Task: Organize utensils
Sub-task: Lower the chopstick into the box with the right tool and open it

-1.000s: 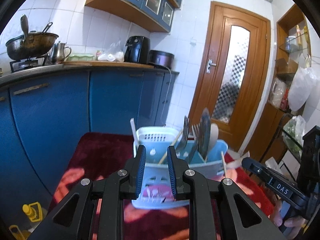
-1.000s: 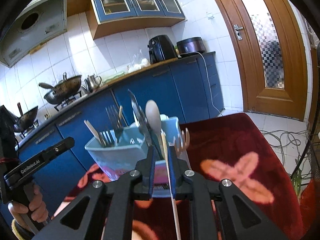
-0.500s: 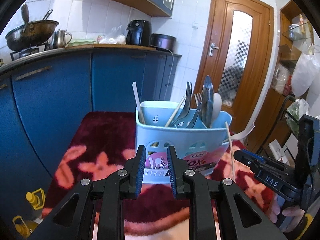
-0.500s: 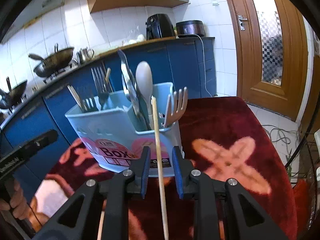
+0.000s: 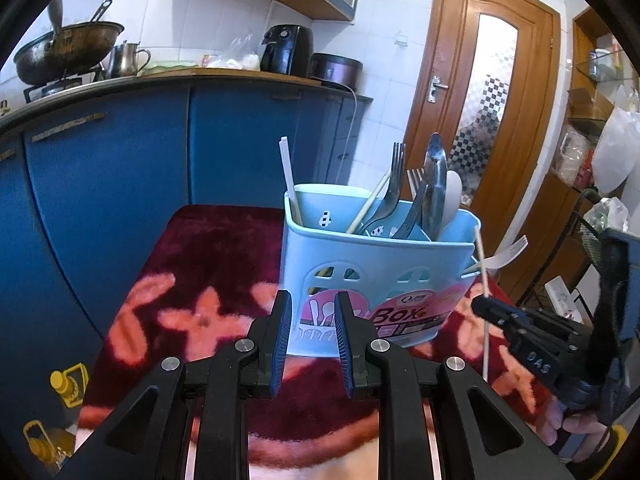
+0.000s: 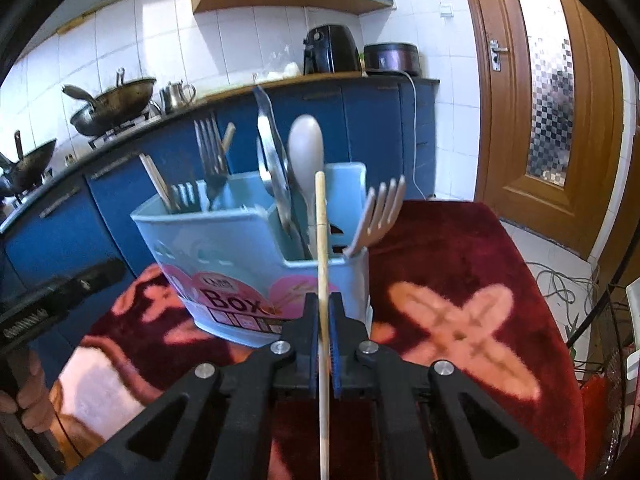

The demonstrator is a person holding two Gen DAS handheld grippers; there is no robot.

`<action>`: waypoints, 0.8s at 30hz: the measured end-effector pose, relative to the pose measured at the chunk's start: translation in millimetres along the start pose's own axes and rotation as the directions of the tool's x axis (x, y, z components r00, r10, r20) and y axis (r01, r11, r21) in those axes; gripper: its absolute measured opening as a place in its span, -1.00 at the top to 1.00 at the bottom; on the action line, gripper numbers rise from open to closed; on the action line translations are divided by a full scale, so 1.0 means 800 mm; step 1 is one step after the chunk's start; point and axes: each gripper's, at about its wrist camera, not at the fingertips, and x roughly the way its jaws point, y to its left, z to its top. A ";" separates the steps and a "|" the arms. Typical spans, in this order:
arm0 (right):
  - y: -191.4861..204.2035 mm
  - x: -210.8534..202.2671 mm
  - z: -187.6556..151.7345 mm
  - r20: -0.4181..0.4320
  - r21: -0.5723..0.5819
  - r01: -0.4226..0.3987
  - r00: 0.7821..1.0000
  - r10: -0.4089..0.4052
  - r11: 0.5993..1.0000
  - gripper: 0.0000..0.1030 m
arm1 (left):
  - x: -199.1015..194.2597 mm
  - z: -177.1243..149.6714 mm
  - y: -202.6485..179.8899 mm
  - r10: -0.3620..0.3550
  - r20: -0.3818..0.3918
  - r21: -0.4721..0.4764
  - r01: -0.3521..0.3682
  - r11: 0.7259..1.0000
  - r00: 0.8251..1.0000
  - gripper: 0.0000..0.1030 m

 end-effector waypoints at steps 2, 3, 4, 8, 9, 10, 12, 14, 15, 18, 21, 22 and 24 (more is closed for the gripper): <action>0.002 -0.011 0.005 0.034 0.009 -0.010 0.999 0.010 1.000 0.88 | 0.001 -0.001 0.001 0.002 -0.004 -0.002 -0.002 1.000 1.000 0.57; 0.002 -0.015 0.009 0.047 0.011 -0.014 0.999 0.013 1.000 0.88 | 0.002 -0.001 0.001 0.002 -0.006 -0.003 -0.002 1.000 1.000 0.57; 0.003 -0.022 0.014 0.072 0.017 -0.018 0.997 0.017 1.000 0.88 | 0.003 -0.001 0.002 0.003 -0.007 -0.005 -0.003 1.000 1.000 0.57; 0.005 -0.042 0.037 0.166 0.039 -0.024 0.986 0.017 0.999 0.88 | 0.005 -0.003 0.004 0.004 -0.013 -0.016 -0.004 1.000 1.000 0.57; 0.005 -0.045 0.044 0.184 0.044 -0.023 0.983 0.014 0.999 0.88 | 0.006 -0.003 0.005 0.005 -0.015 -0.019 -0.005 1.000 1.000 0.57; 0.005 -0.048 0.050 0.207 0.052 -0.022 0.978 0.010 0.998 0.88 | 0.006 -0.003 0.006 0.006 -0.018 -0.021 -0.006 1.000 1.000 0.57; 0.003 -0.054 0.066 0.259 0.076 -0.023 0.966 0.003 0.997 0.88 | 0.008 -0.004 0.007 0.007 -0.024 -0.028 -0.008 1.000 1.000 0.57; 0.003 -0.055 0.078 0.296 0.089 -0.023 0.955 -0.004 0.996 0.88 | 0.010 -0.005 0.009 0.008 -0.027 -0.033 -0.008 0.999 1.000 0.57; 0.003 -0.054 0.083 0.313 0.096 -0.022 0.950 -0.009 0.995 0.88 | 0.011 -0.005 0.009 0.008 -0.029 -0.035 -0.009 0.999 1.000 0.57; 0.005 -0.050 0.099 0.373 0.111 -0.013 0.928 -0.029 0.994 0.88 | 0.013 -0.006 0.010 0.009 -0.034 -0.035 -0.010 0.999 0.999 0.57; 0.011 -0.037 0.109 0.416 0.107 0.017 0.908 -0.060 0.994 0.87 | 0.015 -0.008 0.009 0.008 -0.040 -0.037 -0.010 0.999 0.999 0.57; 0.012 -0.030 0.112 0.427 0.107 0.027 0.901 -0.071 0.994 0.87 | 0.015 -0.009 0.010 0.007 -0.041 -0.039 -0.009 0.999 0.999 0.57; 0.014 -0.017 0.115 0.443 0.104 0.053 0.892 -0.094 0.993 0.87 | 0.016 -0.010 0.010 0.006 -0.044 -0.041 -0.008 0.999 0.999 0.57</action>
